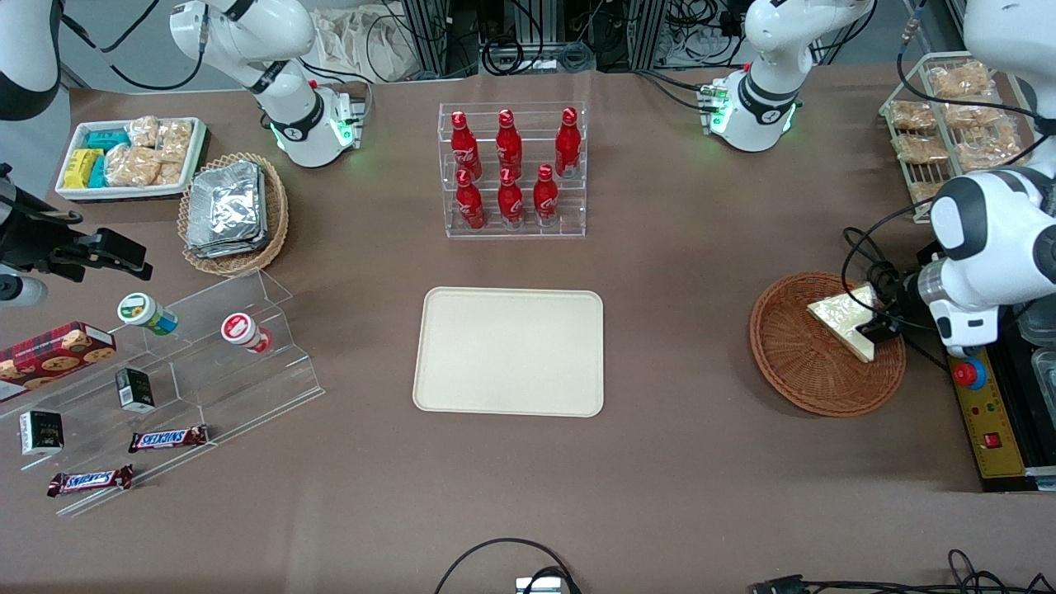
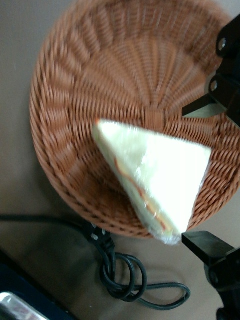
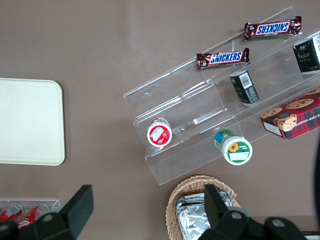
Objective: Place sandwich from basket to tray
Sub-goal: 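Close the left gripper on the sandwich's pointed corner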
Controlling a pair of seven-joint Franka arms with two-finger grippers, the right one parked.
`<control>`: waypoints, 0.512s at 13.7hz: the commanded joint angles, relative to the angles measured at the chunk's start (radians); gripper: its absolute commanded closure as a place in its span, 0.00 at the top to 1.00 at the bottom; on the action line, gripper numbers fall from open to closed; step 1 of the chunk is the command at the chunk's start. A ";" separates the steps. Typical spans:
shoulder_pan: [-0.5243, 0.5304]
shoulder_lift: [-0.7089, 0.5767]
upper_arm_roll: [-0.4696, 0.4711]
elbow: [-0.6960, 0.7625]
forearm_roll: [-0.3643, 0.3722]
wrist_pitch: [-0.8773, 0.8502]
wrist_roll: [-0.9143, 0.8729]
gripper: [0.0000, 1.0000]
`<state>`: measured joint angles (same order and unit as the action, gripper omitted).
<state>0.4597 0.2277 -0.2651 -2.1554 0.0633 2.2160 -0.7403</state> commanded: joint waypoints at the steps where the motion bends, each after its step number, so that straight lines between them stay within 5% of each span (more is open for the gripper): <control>1: 0.048 -0.059 -0.006 -0.077 -0.016 0.027 0.033 1.00; 7: 0.088 0.013 -0.008 -0.084 -0.017 0.077 0.056 1.00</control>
<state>0.5368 0.2299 -0.2619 -2.2218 0.0597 2.2618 -0.6975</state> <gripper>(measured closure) 0.000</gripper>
